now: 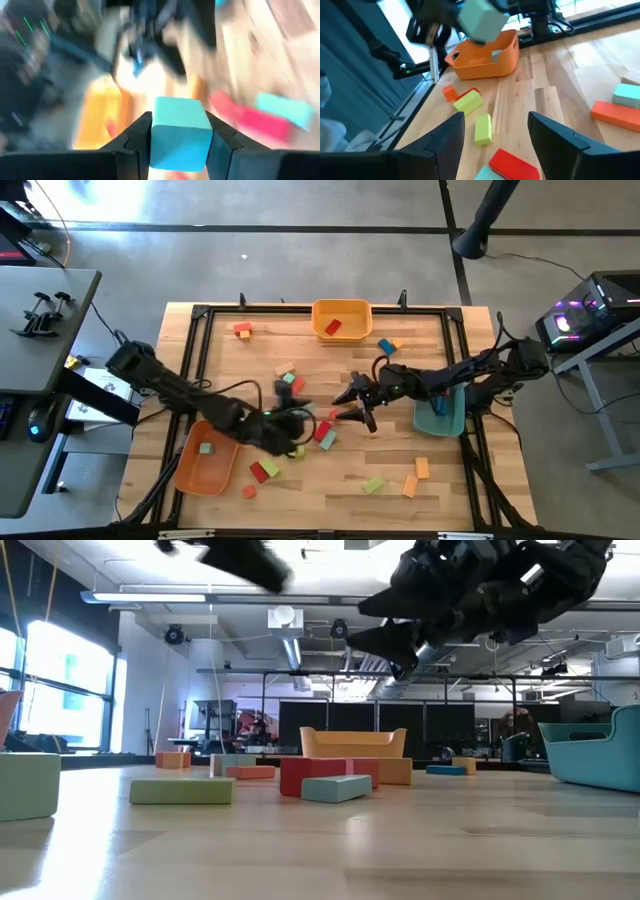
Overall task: Sort blocks by size
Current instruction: Put the light blue square block into the orange bin, then put the orange thin rectangular block into the yellow bin
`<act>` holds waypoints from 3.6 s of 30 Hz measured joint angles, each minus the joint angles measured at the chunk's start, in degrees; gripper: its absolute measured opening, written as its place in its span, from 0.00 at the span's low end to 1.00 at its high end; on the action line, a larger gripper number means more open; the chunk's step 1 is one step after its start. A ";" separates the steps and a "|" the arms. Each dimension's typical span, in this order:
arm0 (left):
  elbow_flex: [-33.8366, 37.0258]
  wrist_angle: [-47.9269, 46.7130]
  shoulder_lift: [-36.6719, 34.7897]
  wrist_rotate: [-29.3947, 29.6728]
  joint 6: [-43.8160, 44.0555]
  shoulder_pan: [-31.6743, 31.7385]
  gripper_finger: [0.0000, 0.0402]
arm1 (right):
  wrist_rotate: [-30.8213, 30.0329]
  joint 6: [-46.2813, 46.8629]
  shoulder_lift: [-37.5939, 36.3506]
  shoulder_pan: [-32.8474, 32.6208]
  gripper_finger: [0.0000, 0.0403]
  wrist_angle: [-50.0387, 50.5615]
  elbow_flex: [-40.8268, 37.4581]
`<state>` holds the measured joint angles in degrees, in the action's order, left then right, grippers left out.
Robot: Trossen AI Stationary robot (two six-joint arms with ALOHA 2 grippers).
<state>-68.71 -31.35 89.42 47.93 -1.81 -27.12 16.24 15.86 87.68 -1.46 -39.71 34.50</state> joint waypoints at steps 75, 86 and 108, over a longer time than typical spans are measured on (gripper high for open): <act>27.63 20.19 -8.63 -34.87 21.90 24.76 0.46 | -29.78 -16.61 -6.26 -0.75 0.53 14.12 -0.17; 32.53 13.82 -7.63 -27.85 42.19 21.44 0.40 | -29.45 -16.87 -4.35 1.40 0.53 9.03 -0.17; 38.59 50.25 12.99 -3.37 38.66 13.48 0.59 | -29.32 -13.07 -4.35 -0.08 0.53 9.03 -0.17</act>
<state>-30.12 18.91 102.41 44.56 36.84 -13.64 -13.08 2.78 83.33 -1.54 -30.68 34.33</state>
